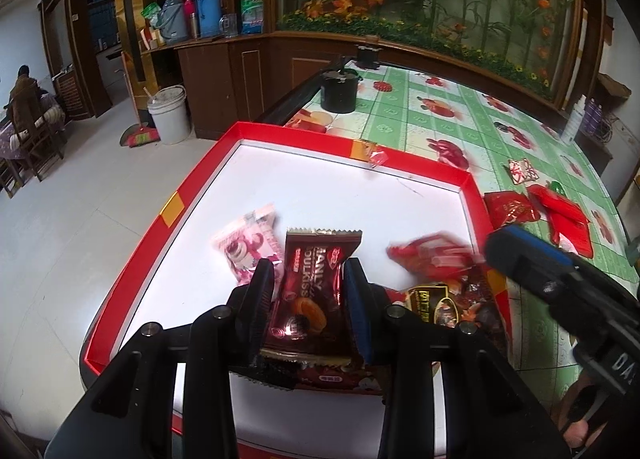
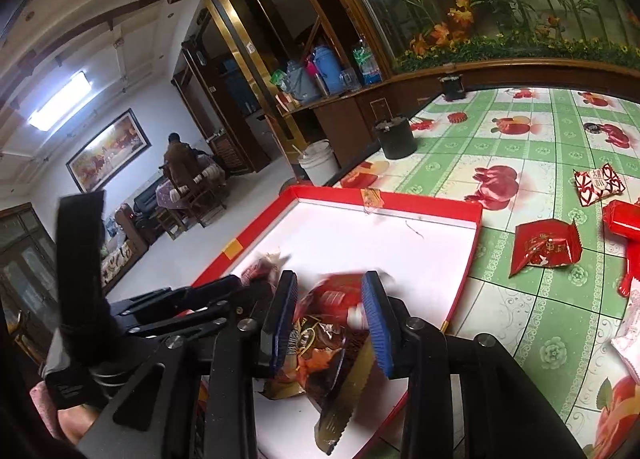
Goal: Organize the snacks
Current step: 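Carry both packets over the tray and open both grippers to drop them, then grasp a red wrapped candy with the left gripper while the right grasps the white pack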
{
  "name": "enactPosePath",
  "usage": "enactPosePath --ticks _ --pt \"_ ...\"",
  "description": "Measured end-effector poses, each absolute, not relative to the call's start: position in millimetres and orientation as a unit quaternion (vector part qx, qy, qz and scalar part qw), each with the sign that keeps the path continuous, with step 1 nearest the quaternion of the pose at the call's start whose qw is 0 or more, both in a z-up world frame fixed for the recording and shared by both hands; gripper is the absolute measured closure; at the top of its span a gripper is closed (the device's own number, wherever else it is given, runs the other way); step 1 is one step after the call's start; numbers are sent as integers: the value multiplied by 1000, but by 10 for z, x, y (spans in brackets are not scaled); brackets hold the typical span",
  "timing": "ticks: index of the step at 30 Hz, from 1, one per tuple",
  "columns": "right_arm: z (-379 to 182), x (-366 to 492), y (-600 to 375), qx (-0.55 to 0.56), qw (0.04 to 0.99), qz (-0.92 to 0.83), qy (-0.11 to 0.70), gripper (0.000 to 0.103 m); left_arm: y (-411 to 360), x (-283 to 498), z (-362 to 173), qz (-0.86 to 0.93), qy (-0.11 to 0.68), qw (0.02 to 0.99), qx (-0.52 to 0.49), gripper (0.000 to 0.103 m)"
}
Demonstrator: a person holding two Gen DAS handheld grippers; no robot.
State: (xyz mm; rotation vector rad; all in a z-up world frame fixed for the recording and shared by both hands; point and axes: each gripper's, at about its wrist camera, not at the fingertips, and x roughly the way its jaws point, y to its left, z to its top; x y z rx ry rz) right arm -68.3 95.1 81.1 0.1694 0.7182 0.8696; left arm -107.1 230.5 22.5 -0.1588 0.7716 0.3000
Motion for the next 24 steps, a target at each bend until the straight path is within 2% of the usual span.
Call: enactPosePath --ticks 1,4,9,11,19,24 --pt "819 -681 932 81 844 409 338 67 2320 -1073 224 149 376 911 -78 65" --pt "847 -655 835 97 847 401 336 67 2370 -1101 249 167 371 910 -77 44" --pt "930 -567 595 131 855 380 327 66 2390 -1138 334 187 359 912 -63 39" --pt "951 -526 455 140 861 364 326 63 2376 -1146 370 195 354 913 -57 30" --pt "970 -426 -373 173 888 282 319 54 2064 -1027 557 168 333 928 -26 27" --pt "898 -321 -880 197 895 222 334 54 1665 -812 645 127 333 934 14 27"
